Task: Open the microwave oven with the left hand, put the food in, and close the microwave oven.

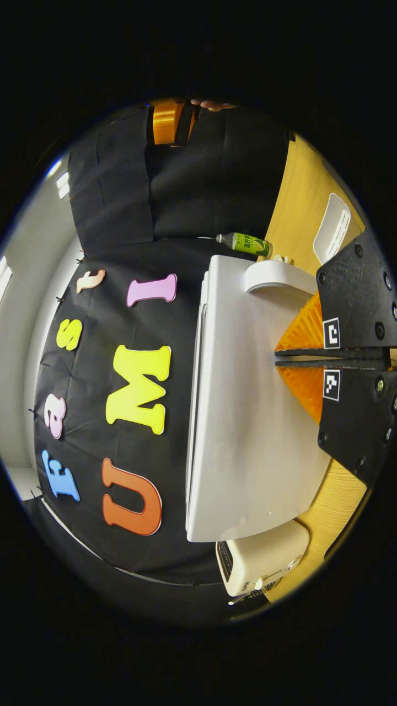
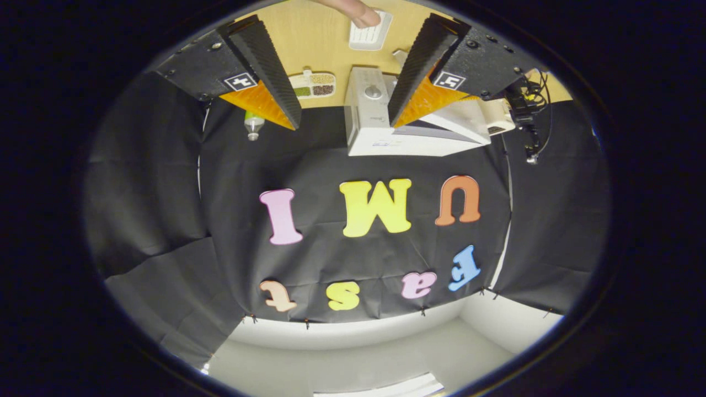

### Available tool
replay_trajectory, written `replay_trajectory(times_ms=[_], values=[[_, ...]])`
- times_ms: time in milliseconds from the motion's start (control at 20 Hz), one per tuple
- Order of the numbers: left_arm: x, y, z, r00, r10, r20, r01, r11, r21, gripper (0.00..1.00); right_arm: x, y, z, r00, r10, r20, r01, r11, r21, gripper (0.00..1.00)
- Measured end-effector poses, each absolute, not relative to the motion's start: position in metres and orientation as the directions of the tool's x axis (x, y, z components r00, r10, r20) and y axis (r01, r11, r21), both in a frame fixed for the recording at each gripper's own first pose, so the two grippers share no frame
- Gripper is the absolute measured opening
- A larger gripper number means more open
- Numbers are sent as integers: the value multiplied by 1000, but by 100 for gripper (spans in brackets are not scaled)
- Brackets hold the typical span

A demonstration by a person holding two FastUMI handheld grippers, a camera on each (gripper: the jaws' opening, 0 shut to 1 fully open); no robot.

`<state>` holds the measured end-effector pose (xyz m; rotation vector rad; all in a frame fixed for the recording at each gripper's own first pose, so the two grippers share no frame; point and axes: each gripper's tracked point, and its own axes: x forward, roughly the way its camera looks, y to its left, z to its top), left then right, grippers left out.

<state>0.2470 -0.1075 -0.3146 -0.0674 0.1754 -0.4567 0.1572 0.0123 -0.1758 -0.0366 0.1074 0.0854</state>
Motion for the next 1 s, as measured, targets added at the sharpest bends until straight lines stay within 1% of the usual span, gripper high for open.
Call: replay_trajectory(times_ms=[50,100,200,250,300,350,400,450,550,600,650,700,800,850,900,950,1000], values=[[251,-112,-314,887,-436,-151,426,900,-96,0,157,12,-178,991,72,-111,-76,997,-29,100],[255,-114,-316,891,-426,-157,416,905,-92,0,162,11,-177,992,59,-115,-62,998,-25,92],[263,-119,-317,897,-414,-154,403,910,-98,0,171,14,-173,993,52,-110,-55,998,-22,92],[268,-121,-320,899,-409,-158,398,912,-97,0,175,15,-172,993,53,-107,-56,998,-25,100],[272,-122,-323,900,-404,-165,393,915,-97,0,177,18,-173,992,57,-110,-61,998,-28,92],[276,-122,-328,902,-394,-178,381,919,-101,0,177,19,-173,992,59,-112,-62,998,-26,100],[280,-121,-332,904,-386,-186,370,922,-116,0,175,19,-176,991,53,-124,-56,998,-19,100],[281,-124,-331,905,-384,-182,365,922,-130,0,171,20,-176,990,57,-127,-58,998,-7,92],[289,-124,-335,906,-378,-193,353,923,-152,0,158,22,-178,987,57,-151,-57,998,5,92],[294,-125,-336,908,-375,-187,348,923,-162,0,150,22,-174,987,57,-148,-56,998,8,100],[299,-125,-337,909,-370,-191,342,926,-162,0,143,20,-166,989,53,-137,-52,999,10,91],[299,-125,-337,910,-366,-194,339,927,-160,0,141,18,-158,991,47,-129,-47,999,9,100],[302,-126,-335,912,-360,-198,337,931,-140,0,127,15,-149,993,48,-112,-47,999,11,100],[305,-126,-336,916,-349,-200,329,936,-126,0,120,16,-145,993,53,-106,-52,999,11,92],[309,-126,-336,919,-343,-197,326,939,-113,0,115,14,-143,993,52,-102,-52,999,5,100],[310,-123,-344,914,-320,-251,302,947,-106,0,109,9,-140,994,47,-98,-47,999,2,100],[311,-124,-338,921,-319,-224,300,947,-116,0,102,7,-137,995,45,-89,-45,999,1,92]])
